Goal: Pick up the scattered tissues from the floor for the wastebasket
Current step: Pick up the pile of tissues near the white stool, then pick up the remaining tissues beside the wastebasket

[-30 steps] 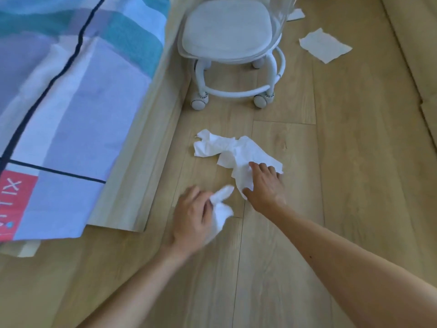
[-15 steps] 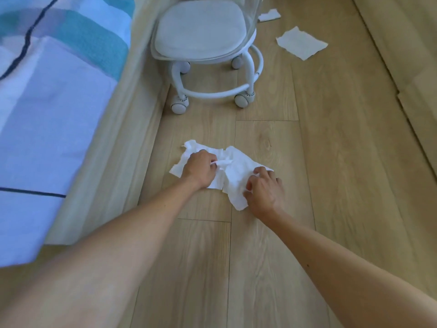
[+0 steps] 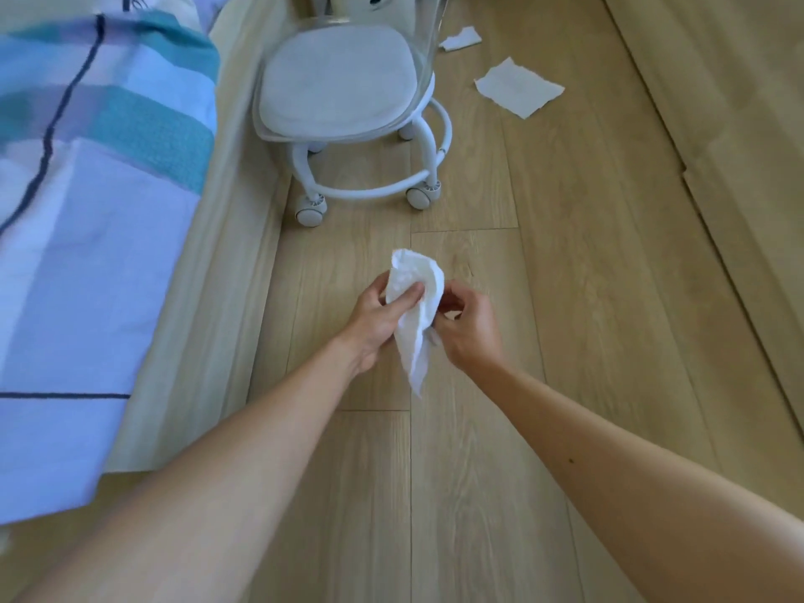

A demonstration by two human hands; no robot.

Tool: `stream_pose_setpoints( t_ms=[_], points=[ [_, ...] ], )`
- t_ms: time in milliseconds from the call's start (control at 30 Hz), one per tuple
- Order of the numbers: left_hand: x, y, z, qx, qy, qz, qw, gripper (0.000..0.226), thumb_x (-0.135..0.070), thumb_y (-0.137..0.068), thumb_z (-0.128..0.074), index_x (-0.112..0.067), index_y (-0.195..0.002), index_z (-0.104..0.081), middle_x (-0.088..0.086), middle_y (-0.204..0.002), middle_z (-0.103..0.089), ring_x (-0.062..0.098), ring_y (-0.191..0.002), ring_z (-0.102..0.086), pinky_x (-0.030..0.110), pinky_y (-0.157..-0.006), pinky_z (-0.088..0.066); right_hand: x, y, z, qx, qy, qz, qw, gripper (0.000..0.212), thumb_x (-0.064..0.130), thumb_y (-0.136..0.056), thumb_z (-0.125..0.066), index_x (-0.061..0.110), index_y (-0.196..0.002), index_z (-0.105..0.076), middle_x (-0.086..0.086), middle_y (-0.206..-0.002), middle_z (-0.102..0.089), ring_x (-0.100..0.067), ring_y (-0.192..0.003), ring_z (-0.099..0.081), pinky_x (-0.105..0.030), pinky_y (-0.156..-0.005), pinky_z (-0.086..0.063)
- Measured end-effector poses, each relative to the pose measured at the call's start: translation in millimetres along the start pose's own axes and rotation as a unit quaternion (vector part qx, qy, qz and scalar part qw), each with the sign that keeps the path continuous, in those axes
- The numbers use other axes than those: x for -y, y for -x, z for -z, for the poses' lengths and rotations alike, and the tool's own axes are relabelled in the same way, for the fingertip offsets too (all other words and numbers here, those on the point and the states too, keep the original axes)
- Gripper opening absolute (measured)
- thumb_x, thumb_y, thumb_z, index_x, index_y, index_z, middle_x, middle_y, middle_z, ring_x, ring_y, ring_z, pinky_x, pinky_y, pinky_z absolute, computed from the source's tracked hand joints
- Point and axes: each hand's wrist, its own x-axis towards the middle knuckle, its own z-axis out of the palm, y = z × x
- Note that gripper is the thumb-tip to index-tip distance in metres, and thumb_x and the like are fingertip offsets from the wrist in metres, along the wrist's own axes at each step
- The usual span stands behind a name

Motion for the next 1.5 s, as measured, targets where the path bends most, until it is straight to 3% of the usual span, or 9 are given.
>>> stream_pose_setpoints(
  t_ms=[167, 300, 467, 600, 733, 967, 1033, 1167, 1500],
  points=[
    [-83, 45, -33, 0.014, 0.015, -0.005, 1.000, 0.039, -0.014, -0.084, -0.076, -0.007, -0.121, -0.064, 0.020, -0.113, -0.074, 0.034, -0.099, -0.075, 0.047, -0.083, -0.062, 81, 16, 37, -0.029, 0.011, -0.060, 0.998, 0.016, 0.004, -0.082, -0.058, 0.010, -0.082, -0.073, -0.001, -0.095, -0.055, -0.021, -0.081, -0.059, -0.039, -0.066, -0.055],
    [-169, 87, -58, -0.042, -0.039, -0.004, 0.998, 0.035, -0.011, -0.079, -0.078, -0.013, -0.113, -0.067, 0.011, -0.108, -0.077, 0.026, -0.099, -0.075, 0.042, -0.088, -0.061, 172, 33, 77, -0.084, -0.002, -0.073, 0.994, 0.029, 0.000, -0.082, -0.056, 0.019, -0.098, -0.072, 0.001, -0.097, -0.062, -0.017, -0.085, -0.062, -0.033, -0.074, -0.054],
    [-287, 119, -88, -0.017, -0.159, -0.029, 0.987, 0.040, -0.019, -0.078, -0.076, -0.017, -0.116, -0.065, -0.005, -0.103, -0.073, 0.014, -0.097, -0.070, 0.019, -0.076, -0.053, 272, 31, 158, -0.158, 0.030, -0.114, 0.980, 0.038, -0.001, -0.082, -0.058, 0.021, -0.113, -0.064, 0.006, -0.104, -0.062, -0.011, -0.094, -0.060, -0.035, -0.086, -0.053],
    [-377, 114, -121, -0.003, -0.192, -0.058, 0.980, 0.039, -0.022, -0.079, -0.075, -0.021, -0.116, -0.063, -0.003, -0.108, -0.073, 0.014, -0.102, -0.069, 0.033, -0.089, -0.055, 328, 1, 228, -0.194, 0.048, -0.139, 0.970, 0.041, 0.001, -0.081, -0.062, 0.023, -0.116, -0.060, 0.003, -0.105, -0.059, -0.010, -0.097, -0.058, -0.036, -0.089, -0.051],
    [-440, 73, -158, -0.027, -0.223, -0.077, 0.971, 0.039, -0.024, -0.080, -0.074, -0.024, -0.118, -0.062, -0.007, -0.105, -0.072, 0.012, -0.100, -0.069, 0.027, -0.081, -0.054, 351, -52, 282, -0.208, 0.043, -0.145, 0.966, 0.040, 0.002, -0.082, -0.061, 0.023, -0.116, -0.059, 0.004, -0.106, -0.058, -0.012, -0.097, -0.058, -0.036, -0.090, -0.051],
    [-506, -15, -190, -0.096, -0.220, -0.074, 0.968, 0.036, -0.029, -0.080, -0.075, -0.025, -0.114, -0.062, -0.002, -0.107, -0.073, 0.020, -0.100, -0.071, 0.048, -0.092, -0.058, 360, -154, 336, -0.153, 0.046, -0.155, 0.975, 0.043, 0.003, -0.086, -0.064, 0.020, -0.125, -0.055, 0.004, -0.109, -0.057, -0.012, -0.100, -0.056, -0.028, -0.089, -0.048],
    [-525, -32, -192, -0.111, -0.218, -0.076, 0.967, 0.034, -0.029, -0.080, -0.075, -0.027, -0.111, -0.062, -0.004, -0.105, -0.073, 0.018, -0.099, -0.071, 0.043, -0.089, -0.059, 368, -181, 350, -0.136, 0.061, -0.155, 0.977, 0.044, 0.004, -0.086, -0.065, 0.021, -0.125, -0.055, 0.006, -0.111, -0.056, -0.010, -0.100, -0.055, -0.028, -0.090, -0.048],
    [-552, -57, -185, -0.143, -0.208, -0.085, 0.964, 0.031, -0.030, -0.079, -0.076, -0.042, -0.101, -0.059, -0.019, -0.100, -0.069, -0.007, -0.091, -0.067, 0.012, -0.072, -0.049, 377, -234, 361, -0.101, 0.087, -0.176, 0.975, 0.043, 0.007, -0.086, -0.067, 0.022, -0.124, -0.055, 0.005, -0.112, -0.056, -0.012, -0.102, -0.056, -0.029, -0.092, -0.048],
    [-593, -186, -97, -0.241, -0.162, -0.050, 0.956, 0.031, -0.024, -0.080, -0.075, -0.038, -0.104, -0.060, -0.024, -0.093, -0.071, -0.009, -0.090, -0.067, 0.006, -0.067, -0.048, 364, -409, 305, 0.022, 0.185, -0.181, 0.966, 0.037, 0.010, -0.080, -0.060, 0.024, -0.113, -0.051, 0.008, -0.108, -0.051, -0.011, -0.096, -0.055, -0.022, -0.067, -0.042]
  ],
)
